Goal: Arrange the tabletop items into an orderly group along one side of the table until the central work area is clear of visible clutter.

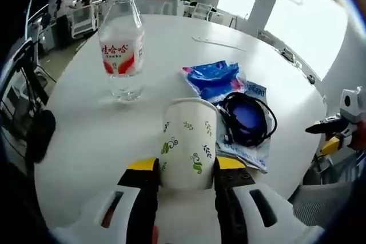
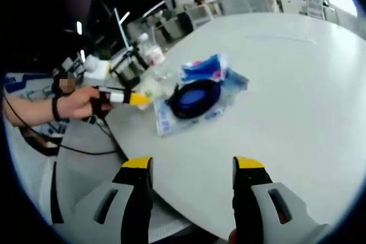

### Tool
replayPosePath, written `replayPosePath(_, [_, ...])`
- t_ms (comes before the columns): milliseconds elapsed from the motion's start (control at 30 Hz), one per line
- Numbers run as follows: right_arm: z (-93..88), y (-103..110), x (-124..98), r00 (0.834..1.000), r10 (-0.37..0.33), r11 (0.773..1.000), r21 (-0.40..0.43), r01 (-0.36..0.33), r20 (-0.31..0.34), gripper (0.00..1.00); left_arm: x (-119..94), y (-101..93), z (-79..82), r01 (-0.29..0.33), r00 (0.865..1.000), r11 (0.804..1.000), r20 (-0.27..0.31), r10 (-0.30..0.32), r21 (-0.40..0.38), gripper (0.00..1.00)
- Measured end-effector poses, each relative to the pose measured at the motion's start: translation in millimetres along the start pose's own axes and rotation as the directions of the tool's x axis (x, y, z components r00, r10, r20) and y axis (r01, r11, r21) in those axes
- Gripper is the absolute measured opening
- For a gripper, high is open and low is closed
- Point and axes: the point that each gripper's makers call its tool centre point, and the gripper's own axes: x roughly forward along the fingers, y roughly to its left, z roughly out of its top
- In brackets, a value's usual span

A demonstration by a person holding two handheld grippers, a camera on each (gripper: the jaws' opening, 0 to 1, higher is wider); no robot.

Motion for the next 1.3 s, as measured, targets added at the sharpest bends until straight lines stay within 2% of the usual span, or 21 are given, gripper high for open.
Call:
replayPosePath(367, [6.5, 11.8, 8.8, 0.999, 0.040, 0.999, -0.034, -0.040, 0.000, 0.54, -25.2, -0.2, -28.1, -0.013, 1.000, 0.999, 0.011, 0.013, -0.047, 0.37])
replayPosePath(567, [5.9, 21.6, 13.3, 0.996, 0.078, 0.993, -0.089, -0.080, -0.030, 0.53, -36.6, -6.4, -34.2, -0.014, 0.999, 0.997, 0.032, 0.016, -0.071, 0.37])
replayPosePath(700, [7.4, 25.4, 13.5, 0.995, 0.091, 0.988, -0.124, -0.096, -0.047, 0.53, -43.0, -12.4, -32.6, -0.009, 0.999, 0.998, 0.045, 0.011, -0.058, 0.37])
replayPosePath(900, [15.6, 31.7, 13.8, 0.992, 0.117, 0.983, -0.138, -0.121, -0.036, 0.52, -50.0, -18.8, -24.1, -0.004, 0.997, 0.999, 0.081, 0.007, -0.045, 0.37])
replayPosePath(1167, [20.6, 43.5, 16.8, 0.989, 0.145, 0.975, -0.166, -0.149, -0.038, 0.52, -55.3, -35.2, -14.6, 0.017, 0.996, 0.999, 0.091, -0.020, 0.036, 0.37])
replayPosePath(1300, [24.4, 50.3, 17.7, 0.986, 0.164, 0.971, -0.168, -0.167, -0.029, 0.51, -54.0, -48.6, -13.6, 0.038, 0.996, 0.994, 0.077, -0.047, 0.103, 0.37])
